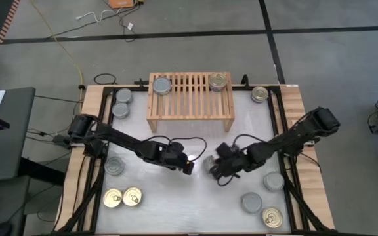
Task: Stack canned seafood by type on shelf
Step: Stack the blue-pink tuna can on top of the other blue-pink can on the shelf
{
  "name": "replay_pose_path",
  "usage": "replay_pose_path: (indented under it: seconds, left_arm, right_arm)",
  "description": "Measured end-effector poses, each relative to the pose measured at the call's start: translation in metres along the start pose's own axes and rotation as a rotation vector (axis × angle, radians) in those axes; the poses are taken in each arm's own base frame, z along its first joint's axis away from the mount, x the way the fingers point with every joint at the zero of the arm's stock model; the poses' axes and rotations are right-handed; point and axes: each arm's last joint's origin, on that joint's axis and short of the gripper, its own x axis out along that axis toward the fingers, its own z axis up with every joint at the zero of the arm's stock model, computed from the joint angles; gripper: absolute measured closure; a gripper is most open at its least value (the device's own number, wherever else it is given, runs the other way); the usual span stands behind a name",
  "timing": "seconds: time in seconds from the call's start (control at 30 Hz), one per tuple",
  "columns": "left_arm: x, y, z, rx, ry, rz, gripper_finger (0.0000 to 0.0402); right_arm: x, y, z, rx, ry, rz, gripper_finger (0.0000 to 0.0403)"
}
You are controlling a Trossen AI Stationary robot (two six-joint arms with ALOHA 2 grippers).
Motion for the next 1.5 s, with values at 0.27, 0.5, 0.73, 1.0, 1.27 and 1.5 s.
replay_pose_path:
  seconds: [0.27,0.5,0.73,1.0,1.27,1.5]
  left_arm:
    - [-0.056,0.009,-0.011,0.073,-0.023,0.098,0.0023]
    - [-0.076,0.003,-0.022,0.164,-0.013,0.03,0.0023]
    - [-0.054,0.023,-0.037,0.195,0.05,-0.075,0.0023]
    - [-0.053,0.05,-0.04,0.13,-0.014,-0.302,0.0023]
    - [-0.048,0.063,-0.042,0.062,-0.062,-0.486,0.0023]
    - [-0.044,0.06,-0.042,0.045,-0.077,-0.529,0.0023]
  right_arm:
    - [-0.015,0.011,0.029,0.075,-0.069,-0.01,0.0391]
    - [0.001,0.008,0.025,0.247,0.007,-0.039,0.0371]
    - [0.017,0.019,-0.008,0.414,0.052,-0.062,0.0311]
    - [0.019,0.027,-0.031,0.509,0.009,-0.079,0.0233]
    - [0.032,0.022,-0.031,0.514,-0.027,-0.105,0.0201]
    - [0.038,0.014,-0.035,0.533,-0.039,-0.082,0.0233]
